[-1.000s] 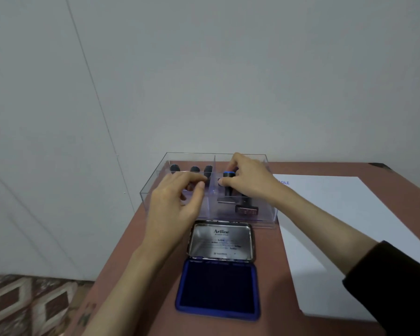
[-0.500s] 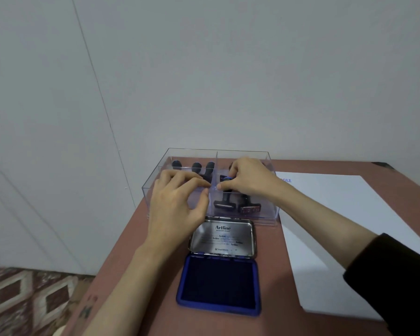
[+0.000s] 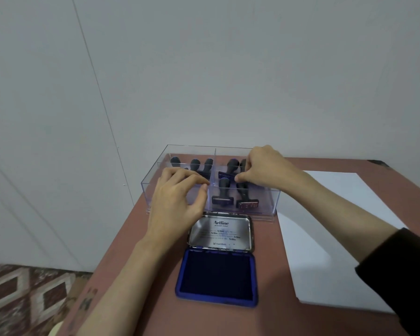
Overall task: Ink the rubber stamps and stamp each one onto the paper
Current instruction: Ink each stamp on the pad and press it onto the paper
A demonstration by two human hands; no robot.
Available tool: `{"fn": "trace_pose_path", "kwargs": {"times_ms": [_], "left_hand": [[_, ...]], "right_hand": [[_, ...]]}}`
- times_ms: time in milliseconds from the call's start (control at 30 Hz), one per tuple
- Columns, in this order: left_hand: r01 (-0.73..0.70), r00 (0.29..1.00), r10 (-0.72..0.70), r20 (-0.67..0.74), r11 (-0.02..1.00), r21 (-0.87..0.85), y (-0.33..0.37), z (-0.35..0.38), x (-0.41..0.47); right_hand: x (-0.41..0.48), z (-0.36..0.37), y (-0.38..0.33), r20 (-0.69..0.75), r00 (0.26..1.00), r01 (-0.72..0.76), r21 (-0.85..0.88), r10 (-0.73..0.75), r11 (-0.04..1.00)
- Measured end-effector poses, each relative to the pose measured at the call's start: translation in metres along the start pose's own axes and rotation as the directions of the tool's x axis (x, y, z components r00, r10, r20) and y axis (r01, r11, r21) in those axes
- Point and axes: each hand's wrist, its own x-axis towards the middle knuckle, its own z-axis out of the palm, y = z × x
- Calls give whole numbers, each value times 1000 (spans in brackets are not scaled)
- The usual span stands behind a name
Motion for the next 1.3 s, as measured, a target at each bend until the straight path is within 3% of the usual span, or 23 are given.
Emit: {"fn": "trace_pose_path", "kwargs": {"times_ms": [167,367,600,767,900,1000,1133,1300], "left_hand": [[22,999,-21,29,999,-27,0,-1,0],[32,999,-31,31,999,-37,0,-1,-1],[28,999,-27,28,999,-33,-1,0,-3],[57,996,-54,77,998,-38,0,-4,0],[15,999,-16,43,1000,26,3,-12,-4],[2,1000,1,-24,993,120,4,-20,-15],[112,976,-120,182,992,53,1,-22,-28],[164,947,-160,280,986,9,-7,-18,-35]], "right_hand": [[-5,5,-13,95,995,-27,-73,34,997],[-2,10,-12,78,992,-96,-40,99,995],[-6,2,-4,-59,981,-169,225,186,960],[-19,-4,0,-327,927,-10,473,186,881],[-46,-10,-9,-427,897,167,573,119,802],[-73,-3,-23,-432,901,240,564,35,790],[-107,21,-36,-392,917,295,542,-74,787],[-127,41,-38,-312,935,315,511,-169,799]]}}
